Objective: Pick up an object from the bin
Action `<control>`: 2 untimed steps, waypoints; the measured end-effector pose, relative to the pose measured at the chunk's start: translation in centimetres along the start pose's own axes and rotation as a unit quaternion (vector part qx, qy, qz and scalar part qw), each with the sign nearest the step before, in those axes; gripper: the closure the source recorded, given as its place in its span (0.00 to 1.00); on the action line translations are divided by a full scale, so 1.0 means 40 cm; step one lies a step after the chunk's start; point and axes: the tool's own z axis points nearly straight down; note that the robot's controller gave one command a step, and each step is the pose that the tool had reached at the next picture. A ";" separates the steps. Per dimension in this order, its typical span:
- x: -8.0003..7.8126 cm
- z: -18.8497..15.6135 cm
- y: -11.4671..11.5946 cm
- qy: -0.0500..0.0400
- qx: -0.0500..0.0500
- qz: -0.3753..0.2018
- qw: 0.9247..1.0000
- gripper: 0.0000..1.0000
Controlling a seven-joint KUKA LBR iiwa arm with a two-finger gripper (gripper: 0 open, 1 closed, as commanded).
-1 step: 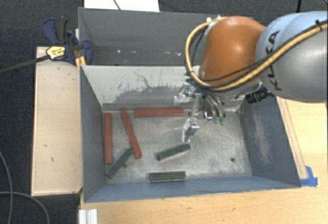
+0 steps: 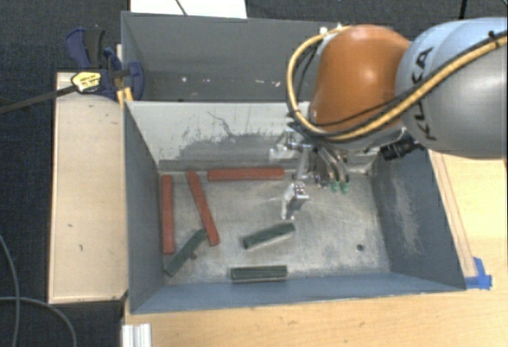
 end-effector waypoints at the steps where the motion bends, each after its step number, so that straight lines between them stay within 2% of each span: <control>1: 0.020 0.125 -0.008 -0.003 0.000 -0.029 1.000 0.00; 2: -0.012 0.329 -0.020 0.000 0.000 -0.068 0.998 1.00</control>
Offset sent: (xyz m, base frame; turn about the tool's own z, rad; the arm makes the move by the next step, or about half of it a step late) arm 0.0030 -0.0089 -0.1364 -0.1367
